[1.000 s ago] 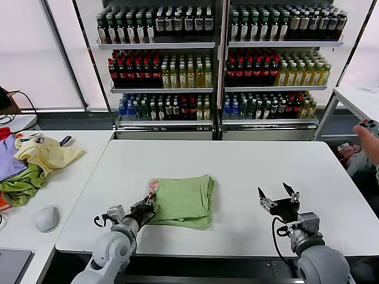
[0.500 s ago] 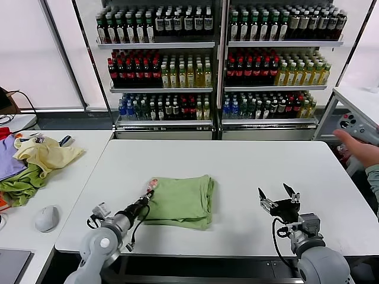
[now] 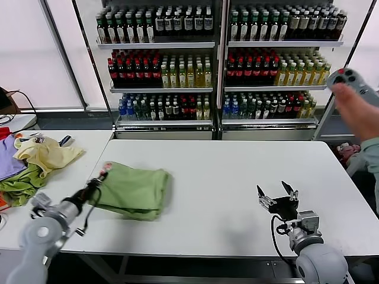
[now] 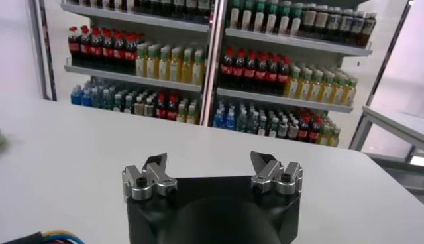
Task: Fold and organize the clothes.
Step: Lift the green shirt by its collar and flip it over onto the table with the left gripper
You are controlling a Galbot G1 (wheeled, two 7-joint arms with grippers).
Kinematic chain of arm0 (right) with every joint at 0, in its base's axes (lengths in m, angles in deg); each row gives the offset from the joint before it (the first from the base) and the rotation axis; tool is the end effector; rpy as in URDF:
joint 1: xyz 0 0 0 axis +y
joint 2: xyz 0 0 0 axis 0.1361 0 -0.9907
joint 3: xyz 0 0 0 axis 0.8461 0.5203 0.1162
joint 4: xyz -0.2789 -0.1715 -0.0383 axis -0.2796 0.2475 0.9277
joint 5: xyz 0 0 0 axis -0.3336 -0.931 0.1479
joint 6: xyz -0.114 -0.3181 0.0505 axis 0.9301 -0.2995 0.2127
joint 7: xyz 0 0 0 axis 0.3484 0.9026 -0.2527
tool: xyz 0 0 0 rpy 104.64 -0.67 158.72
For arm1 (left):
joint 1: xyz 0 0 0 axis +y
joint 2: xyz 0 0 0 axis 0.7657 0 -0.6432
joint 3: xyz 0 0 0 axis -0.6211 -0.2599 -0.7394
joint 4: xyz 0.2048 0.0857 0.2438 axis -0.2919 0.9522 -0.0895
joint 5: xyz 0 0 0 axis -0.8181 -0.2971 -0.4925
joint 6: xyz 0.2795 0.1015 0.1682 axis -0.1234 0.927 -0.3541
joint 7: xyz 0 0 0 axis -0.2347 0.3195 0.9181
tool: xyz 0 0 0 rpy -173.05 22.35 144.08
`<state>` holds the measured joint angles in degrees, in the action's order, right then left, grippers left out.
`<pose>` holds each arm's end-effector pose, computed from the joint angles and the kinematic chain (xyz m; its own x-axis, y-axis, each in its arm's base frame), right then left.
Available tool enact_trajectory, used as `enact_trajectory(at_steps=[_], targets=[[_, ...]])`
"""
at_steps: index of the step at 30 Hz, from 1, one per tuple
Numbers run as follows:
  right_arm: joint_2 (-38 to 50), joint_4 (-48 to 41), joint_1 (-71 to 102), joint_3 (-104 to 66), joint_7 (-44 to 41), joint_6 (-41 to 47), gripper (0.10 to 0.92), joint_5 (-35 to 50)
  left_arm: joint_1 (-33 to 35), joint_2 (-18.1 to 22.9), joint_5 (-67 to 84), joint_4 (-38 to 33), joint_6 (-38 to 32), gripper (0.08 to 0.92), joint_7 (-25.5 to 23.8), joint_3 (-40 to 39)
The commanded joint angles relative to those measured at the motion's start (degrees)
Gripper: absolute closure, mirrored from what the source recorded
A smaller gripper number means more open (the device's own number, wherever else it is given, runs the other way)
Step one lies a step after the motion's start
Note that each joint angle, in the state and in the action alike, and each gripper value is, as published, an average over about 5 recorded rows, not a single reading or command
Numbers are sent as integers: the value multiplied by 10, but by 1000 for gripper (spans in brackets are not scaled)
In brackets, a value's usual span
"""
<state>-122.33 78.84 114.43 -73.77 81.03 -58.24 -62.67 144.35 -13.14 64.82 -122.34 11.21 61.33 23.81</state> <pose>0.2428 -0.0726 -0.2181 -0.9670 -0.0900 0.2385 -0.1232 0.9841 -0.1279 0.3066 0.1886 -0.2030 -0.9444 0.1714 0.2807 -0.0943 0.6765 -0.7304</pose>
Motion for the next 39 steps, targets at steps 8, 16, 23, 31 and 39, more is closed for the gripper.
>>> enact_trajectory(at_steps=[8, 16, 23, 31, 39], targets=[[-1, 4, -2, -2, -2, -4, 203, 3, -31, 2, -349, -136, -23, 869, 12, -229], [0, 12, 7, -18, -2, -5, 203, 4, -166, 169, -495, -1, -21, 869, 50, -451], [3, 14, 13, -31, -3, -10, 203, 7, -235, 281, -548, 139, -23, 869, 77, -521], [3, 11, 3, -30, -4, -12, 203, 9, -268, 325, -597, 226, -53, 869, 69, -556], [10, -2, -13, -24, -4, -17, 203, 9, -247, 297, -629, 197, -137, 736, 24, -553]])
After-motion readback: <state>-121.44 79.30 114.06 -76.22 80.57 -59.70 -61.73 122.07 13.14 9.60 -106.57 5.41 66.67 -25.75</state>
